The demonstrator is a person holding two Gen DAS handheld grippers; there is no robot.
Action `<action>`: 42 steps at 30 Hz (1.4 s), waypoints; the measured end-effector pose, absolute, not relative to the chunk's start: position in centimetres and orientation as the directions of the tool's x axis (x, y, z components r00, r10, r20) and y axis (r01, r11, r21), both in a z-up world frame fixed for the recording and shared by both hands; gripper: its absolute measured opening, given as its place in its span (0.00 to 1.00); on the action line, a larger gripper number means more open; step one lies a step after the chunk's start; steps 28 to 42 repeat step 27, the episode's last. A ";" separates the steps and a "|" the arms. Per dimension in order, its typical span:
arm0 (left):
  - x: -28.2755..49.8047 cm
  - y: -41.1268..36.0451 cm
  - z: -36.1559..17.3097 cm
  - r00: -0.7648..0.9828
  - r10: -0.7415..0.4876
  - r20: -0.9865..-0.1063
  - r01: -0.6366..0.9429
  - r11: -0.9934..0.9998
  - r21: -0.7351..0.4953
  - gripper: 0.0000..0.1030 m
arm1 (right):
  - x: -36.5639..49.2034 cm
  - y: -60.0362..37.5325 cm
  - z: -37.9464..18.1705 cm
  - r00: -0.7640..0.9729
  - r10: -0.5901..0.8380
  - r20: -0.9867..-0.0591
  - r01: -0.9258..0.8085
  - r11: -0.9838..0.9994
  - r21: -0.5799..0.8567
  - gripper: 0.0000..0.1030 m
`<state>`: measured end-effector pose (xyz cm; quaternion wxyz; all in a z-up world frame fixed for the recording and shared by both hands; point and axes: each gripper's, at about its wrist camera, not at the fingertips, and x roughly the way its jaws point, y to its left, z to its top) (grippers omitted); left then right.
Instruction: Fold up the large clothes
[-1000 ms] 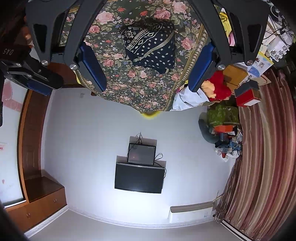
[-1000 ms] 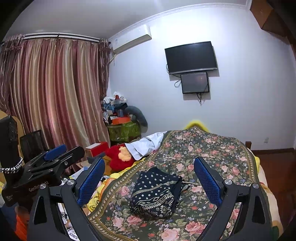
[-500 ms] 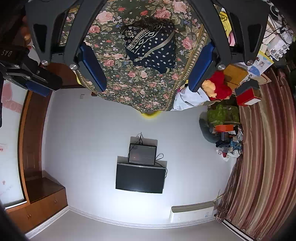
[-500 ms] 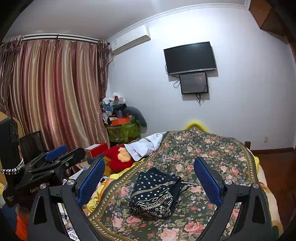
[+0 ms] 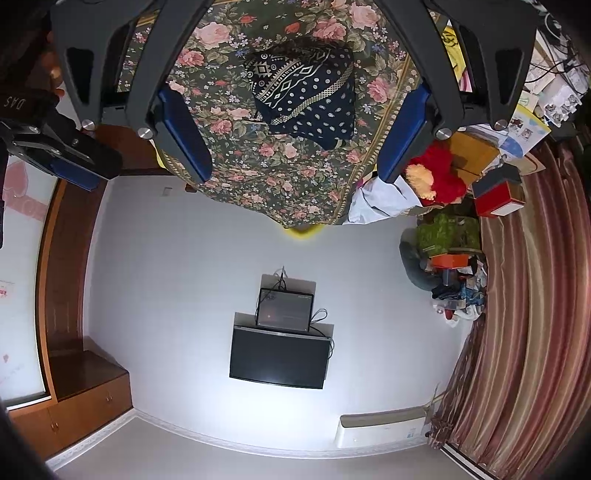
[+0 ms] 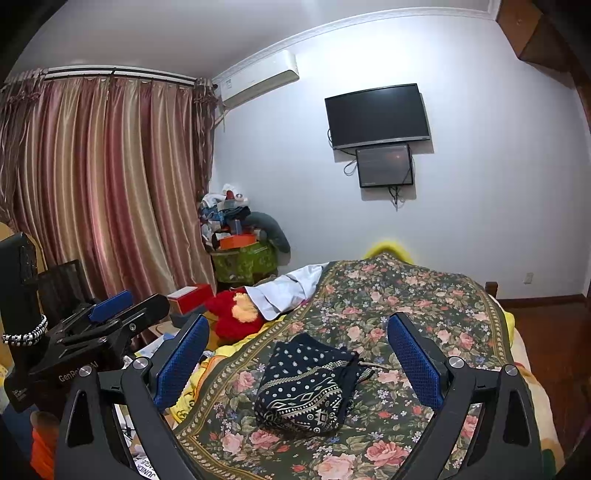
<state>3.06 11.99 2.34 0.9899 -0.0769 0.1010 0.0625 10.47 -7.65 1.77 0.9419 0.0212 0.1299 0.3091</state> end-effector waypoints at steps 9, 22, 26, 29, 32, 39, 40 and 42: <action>3.0 12.1 2.2 0.973 0.073 -0.220 -0.105 0.985 -0.139 0.89 | 10.3 -7.7 1.9 0.781 0.581 -0.228 -0.570 0.813 0.121 0.94; 3.0 12.0 2.2 0.974 0.063 -0.218 -0.093 0.987 -0.134 0.89 | 10.3 -7.7 2.0 0.781 0.580 -0.231 -0.569 0.814 0.120 0.94; 2.9 12.0 2.2 0.974 0.062 -0.218 -0.092 0.987 -0.134 0.89 | 10.4 -7.7 2.0 0.781 0.580 -0.232 -0.569 0.813 0.120 0.94; 3.0 12.0 2.2 0.974 0.062 -0.219 -0.093 0.987 -0.133 0.89 | 10.4 -7.8 2.0 0.781 0.580 -0.231 -0.569 0.813 0.121 0.94; 3.0 12.0 2.2 0.974 0.062 -0.219 -0.093 0.987 -0.133 0.89 | 10.4 -7.8 2.0 0.781 0.580 -0.231 -0.569 0.813 0.121 0.94; 3.0 12.0 2.2 0.974 0.062 -0.219 -0.093 0.987 -0.133 0.89 | 10.4 -7.8 2.0 0.781 0.580 -0.231 -0.569 0.813 0.121 0.94; 3.0 12.0 2.2 0.974 0.062 -0.219 -0.093 0.987 -0.133 0.89 | 10.4 -7.8 2.0 0.781 0.580 -0.231 -0.569 0.813 0.121 0.94; 3.0 12.0 2.2 0.974 0.062 -0.219 -0.093 0.987 -0.133 0.89 | 10.4 -7.8 2.0 0.781 0.580 -0.231 -0.569 0.813 0.121 0.94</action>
